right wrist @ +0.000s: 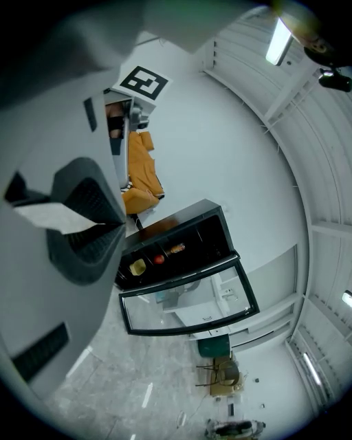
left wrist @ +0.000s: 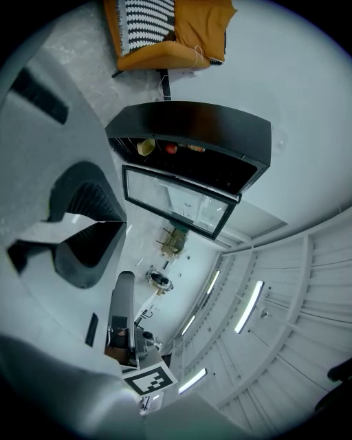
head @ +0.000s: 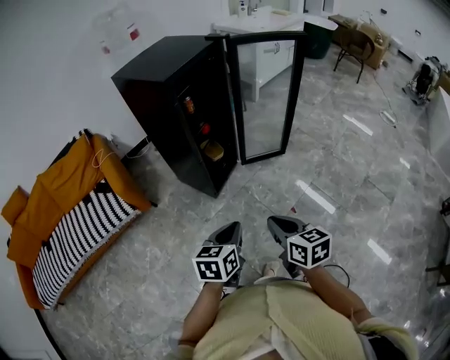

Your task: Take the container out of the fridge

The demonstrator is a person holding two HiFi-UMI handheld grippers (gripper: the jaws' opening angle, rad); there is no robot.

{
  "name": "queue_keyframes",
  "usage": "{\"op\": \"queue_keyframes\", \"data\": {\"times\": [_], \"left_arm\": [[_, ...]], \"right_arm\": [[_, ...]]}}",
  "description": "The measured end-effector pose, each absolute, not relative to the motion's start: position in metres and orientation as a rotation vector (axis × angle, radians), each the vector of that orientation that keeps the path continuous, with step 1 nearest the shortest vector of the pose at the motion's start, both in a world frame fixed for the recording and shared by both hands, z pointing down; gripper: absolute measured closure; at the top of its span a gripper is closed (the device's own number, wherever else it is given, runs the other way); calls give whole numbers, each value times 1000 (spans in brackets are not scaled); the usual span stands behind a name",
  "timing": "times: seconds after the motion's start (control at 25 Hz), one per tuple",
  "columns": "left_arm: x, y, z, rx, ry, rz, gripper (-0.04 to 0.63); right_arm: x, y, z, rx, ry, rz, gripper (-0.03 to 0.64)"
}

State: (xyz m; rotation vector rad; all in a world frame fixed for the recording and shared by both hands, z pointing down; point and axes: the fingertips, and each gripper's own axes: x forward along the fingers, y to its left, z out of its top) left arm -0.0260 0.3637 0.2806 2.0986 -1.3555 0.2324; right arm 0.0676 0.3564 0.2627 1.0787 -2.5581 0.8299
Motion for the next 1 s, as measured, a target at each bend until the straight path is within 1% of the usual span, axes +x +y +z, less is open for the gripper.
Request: {"op": "queue_keyframes", "data": {"times": [0.2, 0.6, 1.0], "left_arm": [[-6, 339, 275, 2101, -1386, 224, 572], [5, 314, 275, 2053, -1507, 223, 572], [0, 311, 286, 1987, -1559, 247, 572]], "right_arm": [[84, 332, 262, 1038, -2566, 853, 588], [105, 298, 272, 993, -2596, 877, 588], [102, 293, 287, 942, -2579, 907, 588]]}}
